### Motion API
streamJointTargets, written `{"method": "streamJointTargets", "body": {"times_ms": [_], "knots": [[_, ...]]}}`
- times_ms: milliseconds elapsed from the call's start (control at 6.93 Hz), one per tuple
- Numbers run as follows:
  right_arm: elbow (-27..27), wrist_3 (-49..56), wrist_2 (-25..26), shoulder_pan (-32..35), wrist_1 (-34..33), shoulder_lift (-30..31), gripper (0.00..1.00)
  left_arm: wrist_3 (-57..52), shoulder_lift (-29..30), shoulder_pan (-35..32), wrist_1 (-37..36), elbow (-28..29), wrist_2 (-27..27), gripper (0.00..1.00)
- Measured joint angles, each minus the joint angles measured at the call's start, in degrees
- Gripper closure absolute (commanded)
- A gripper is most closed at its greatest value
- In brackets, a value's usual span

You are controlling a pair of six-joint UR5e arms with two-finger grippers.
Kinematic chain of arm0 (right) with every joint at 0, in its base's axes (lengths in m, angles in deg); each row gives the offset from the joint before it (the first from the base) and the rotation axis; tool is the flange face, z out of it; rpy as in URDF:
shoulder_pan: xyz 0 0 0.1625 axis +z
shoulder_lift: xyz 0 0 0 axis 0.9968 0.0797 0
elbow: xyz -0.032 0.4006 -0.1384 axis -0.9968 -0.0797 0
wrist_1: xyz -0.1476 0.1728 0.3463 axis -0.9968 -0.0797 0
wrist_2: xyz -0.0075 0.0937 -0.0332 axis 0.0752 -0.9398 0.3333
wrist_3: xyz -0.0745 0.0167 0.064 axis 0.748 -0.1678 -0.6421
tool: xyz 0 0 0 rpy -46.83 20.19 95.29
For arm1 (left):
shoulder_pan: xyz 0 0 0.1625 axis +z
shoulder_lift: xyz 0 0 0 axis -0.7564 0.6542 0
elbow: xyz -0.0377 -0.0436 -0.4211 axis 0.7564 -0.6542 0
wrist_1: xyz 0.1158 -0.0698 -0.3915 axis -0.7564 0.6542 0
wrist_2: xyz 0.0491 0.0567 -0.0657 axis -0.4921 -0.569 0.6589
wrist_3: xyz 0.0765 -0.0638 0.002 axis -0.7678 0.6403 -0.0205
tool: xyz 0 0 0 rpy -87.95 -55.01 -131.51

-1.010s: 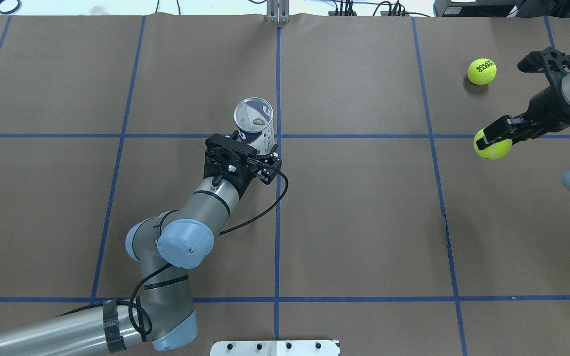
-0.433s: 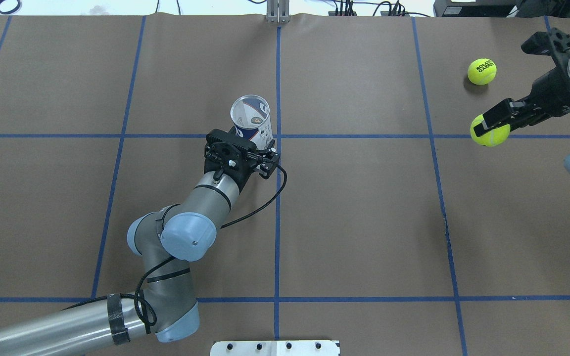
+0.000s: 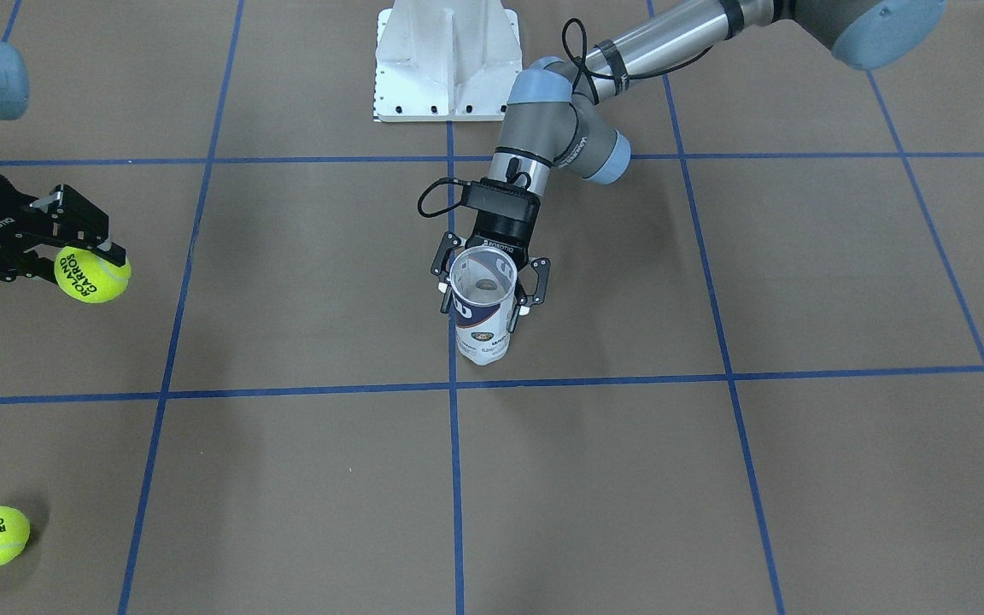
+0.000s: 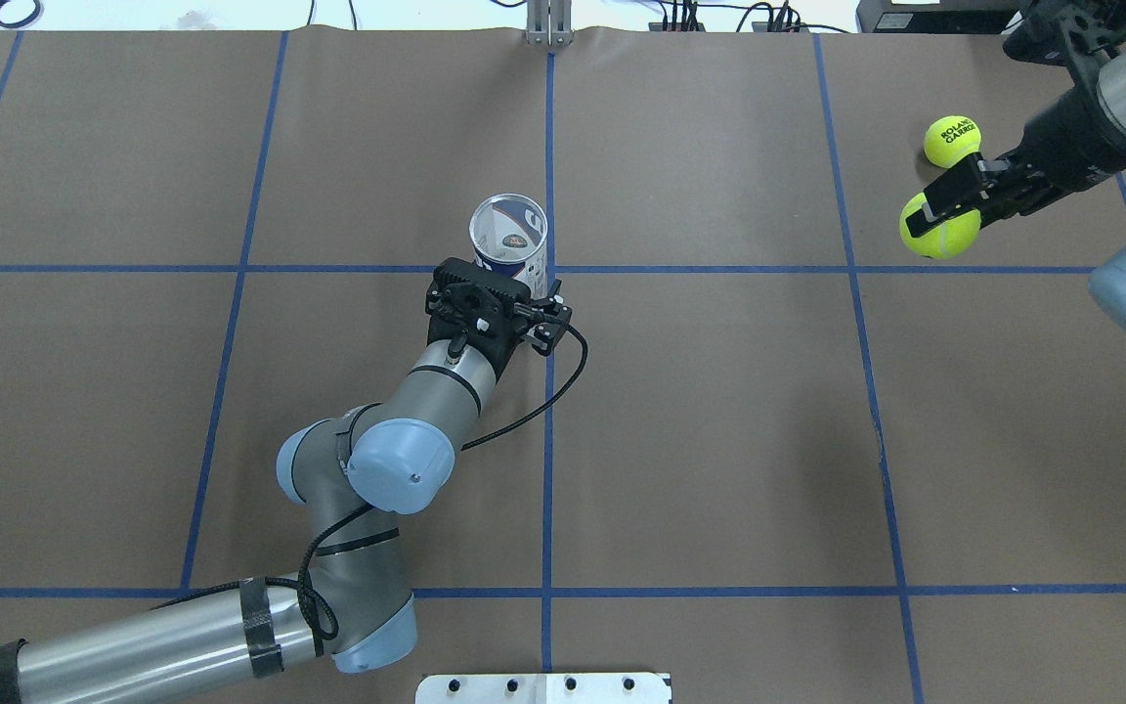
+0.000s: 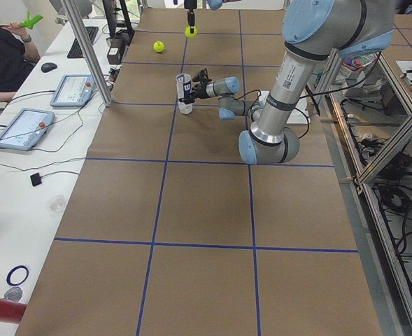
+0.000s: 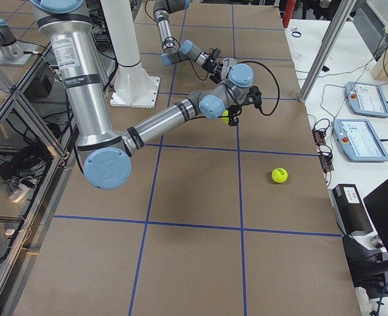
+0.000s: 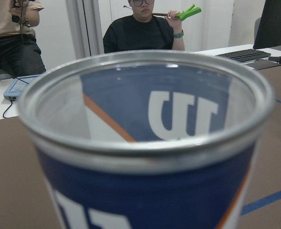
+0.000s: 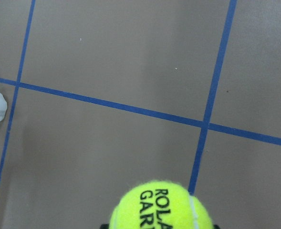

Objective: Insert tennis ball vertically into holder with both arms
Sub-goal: 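Carry the yellow ball with the right gripper above the can mouth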

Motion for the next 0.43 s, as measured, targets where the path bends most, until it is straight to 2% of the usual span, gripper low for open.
{"method": "streamJointTargets", "body": {"times_ms": [289,433], "knots": [[1.19,-1.84,-0.04,-0.72,-7.15,-7.24,1.0,0.0,0.16,0.04,0.02,0.15,-0.01,0.01],[1.11,-4.44,0.02,-2.02,-8.63,-11.06,1.0,0.0,0.18,0.03,0.06,0.17,-0.05,0.01]]}}
